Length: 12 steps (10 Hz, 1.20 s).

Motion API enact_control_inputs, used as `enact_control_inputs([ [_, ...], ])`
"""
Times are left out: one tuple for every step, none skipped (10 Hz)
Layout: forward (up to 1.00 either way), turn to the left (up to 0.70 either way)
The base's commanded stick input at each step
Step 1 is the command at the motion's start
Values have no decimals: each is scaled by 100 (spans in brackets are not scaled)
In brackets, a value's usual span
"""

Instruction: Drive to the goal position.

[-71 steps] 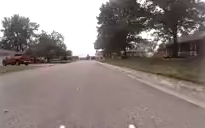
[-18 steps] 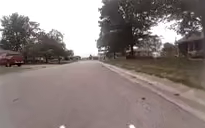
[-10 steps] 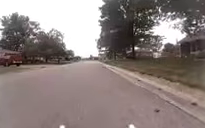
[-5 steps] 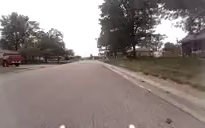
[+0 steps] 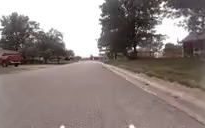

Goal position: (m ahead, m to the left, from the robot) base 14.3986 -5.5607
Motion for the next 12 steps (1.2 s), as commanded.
enact_control_inputs([
  [50, 0],
  [50, 0],
  [50, 0],
  [50, 0],
  [50, 0],
  [50, 0],
  [50, 0],
  [50, 0],
  [50, 0],
  [50, 0],
  [50, 0],
  [50, 0],
])
